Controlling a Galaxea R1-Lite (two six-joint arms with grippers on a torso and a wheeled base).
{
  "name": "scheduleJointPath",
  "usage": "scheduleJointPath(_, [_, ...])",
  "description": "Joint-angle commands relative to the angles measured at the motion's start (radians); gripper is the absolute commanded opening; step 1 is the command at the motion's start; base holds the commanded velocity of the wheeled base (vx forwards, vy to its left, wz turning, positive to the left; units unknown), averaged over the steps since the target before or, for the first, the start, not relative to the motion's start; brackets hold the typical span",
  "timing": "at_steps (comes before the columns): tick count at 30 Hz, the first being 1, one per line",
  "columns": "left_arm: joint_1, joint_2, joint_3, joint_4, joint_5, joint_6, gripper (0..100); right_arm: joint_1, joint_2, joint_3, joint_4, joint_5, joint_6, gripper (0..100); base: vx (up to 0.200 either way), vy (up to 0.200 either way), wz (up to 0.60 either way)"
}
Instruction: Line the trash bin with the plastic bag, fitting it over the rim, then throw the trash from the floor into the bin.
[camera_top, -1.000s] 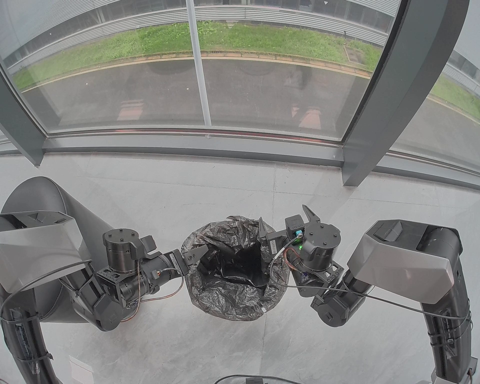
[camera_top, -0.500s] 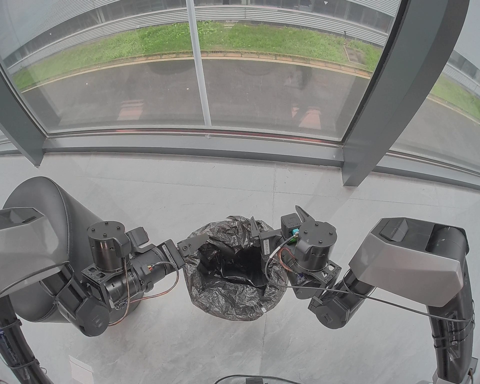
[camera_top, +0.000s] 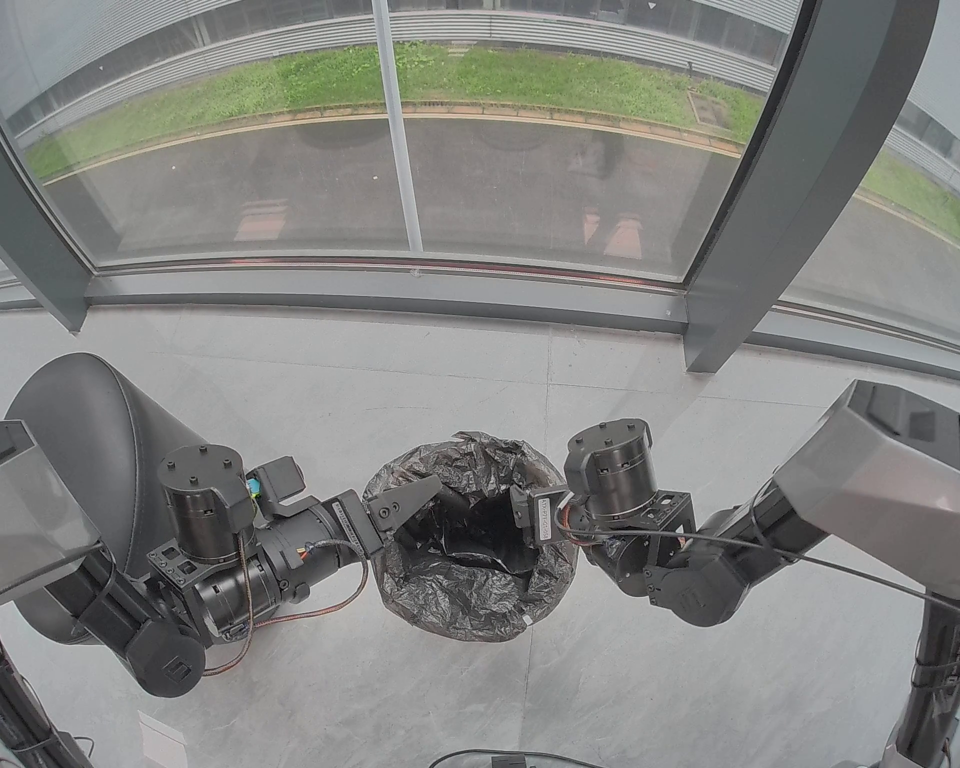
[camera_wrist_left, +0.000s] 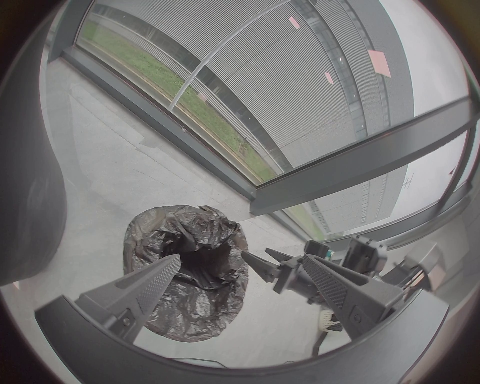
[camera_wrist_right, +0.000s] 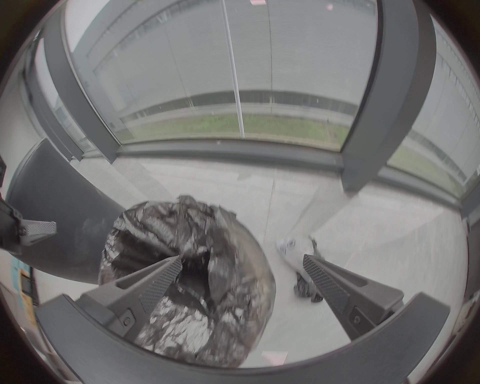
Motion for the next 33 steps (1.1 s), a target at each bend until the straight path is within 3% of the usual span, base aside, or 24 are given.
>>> scheduleJointPath(1, [-0.074, 0.020, -0.013, 0.076, 0.156, 0.111, 100, -0.008, -0.207, -0.047, 0.291, 0.114, 0.231, 100, 0.000, 0.000, 0.00])
scheduleJointPath(5, [-0.123, 0.044, -0.033, 0.070, 0.245, 0.165, 100, -0.024, -0.236, -0.038, 0.289, 0.121, 0.251, 100, 0.000, 0.000, 0.00])
scheduleJointPath(24, [-0.146, 0.053, -0.071, 0.070, 0.239, 0.100, 100, -0.054, -0.020, -0.050, 0.228, 0.109, 0.240, 100, 0.000, 0.000, 0.00])
scheduleJointPath(28, [-0.126, 0.070, -0.077, 0.067, 0.181, 0.071, 100, -0.070, 0.012, -0.053, 0.209, 0.109, 0.237, 100, 0.000, 0.000, 0.00])
scheduleJointPath(33, [-0.112, 0.081, -0.077, 0.065, 0.178, 0.067, 100, -0.096, 0.042, -0.067, 0.197, 0.109, 0.228, 100, 0.000, 0.000, 0.00])
